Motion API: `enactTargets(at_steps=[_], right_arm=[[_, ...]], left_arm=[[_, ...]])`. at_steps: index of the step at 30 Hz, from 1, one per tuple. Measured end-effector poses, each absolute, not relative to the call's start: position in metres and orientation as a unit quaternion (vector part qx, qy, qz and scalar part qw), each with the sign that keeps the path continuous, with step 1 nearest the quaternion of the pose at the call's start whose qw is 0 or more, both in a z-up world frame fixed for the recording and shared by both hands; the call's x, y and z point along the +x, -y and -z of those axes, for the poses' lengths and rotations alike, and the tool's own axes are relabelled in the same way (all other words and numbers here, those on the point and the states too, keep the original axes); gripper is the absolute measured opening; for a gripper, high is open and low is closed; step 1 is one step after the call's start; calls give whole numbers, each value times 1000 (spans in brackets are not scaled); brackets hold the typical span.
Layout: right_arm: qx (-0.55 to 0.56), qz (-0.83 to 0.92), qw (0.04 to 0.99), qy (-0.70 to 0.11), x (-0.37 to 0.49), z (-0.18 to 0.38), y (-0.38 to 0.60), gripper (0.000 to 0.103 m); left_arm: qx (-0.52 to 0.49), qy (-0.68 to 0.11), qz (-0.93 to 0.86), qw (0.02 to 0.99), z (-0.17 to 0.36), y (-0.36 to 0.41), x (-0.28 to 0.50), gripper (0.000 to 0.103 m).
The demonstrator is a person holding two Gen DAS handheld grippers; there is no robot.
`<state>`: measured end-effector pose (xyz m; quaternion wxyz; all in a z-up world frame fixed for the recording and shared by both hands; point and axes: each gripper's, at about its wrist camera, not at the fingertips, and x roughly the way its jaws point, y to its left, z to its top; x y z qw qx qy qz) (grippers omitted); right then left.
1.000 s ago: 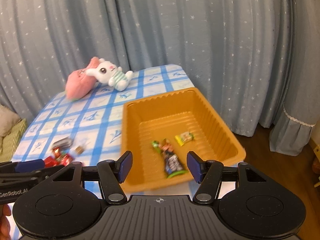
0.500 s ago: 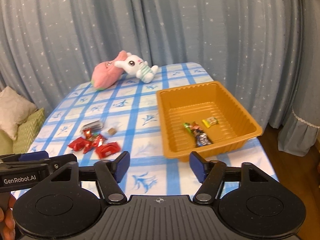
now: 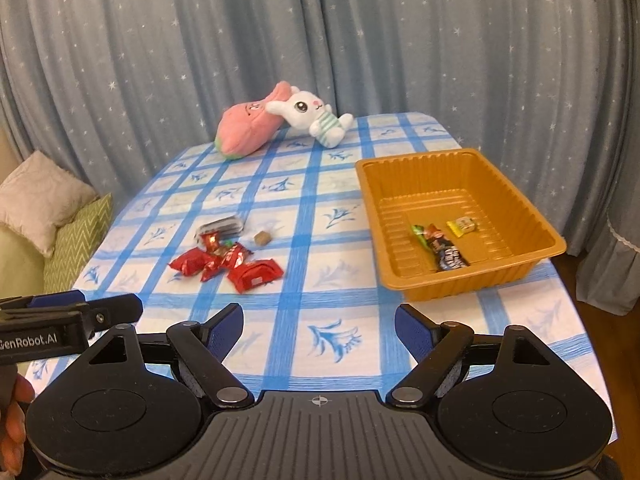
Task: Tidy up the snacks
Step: 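Open the right gripper to drop the chocolate bar into the tray, withdraw, then grasp a red-wrapped candy with the right gripper while the left grasps another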
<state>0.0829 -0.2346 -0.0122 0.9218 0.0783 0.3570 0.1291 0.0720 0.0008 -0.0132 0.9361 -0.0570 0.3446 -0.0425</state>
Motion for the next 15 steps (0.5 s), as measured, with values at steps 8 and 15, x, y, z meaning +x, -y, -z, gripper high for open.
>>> enactTargets(at_steps=[8, 15], right_arm=[[72, -143, 917, -366, 90, 21, 218, 83], [71, -154, 912, -372, 107, 32, 200, 83]], left_arm=[[-62, -346, 24, 936, 19, -25, 83, 93], [-56, -353, 18, 934, 31, -43, 102, 93]])
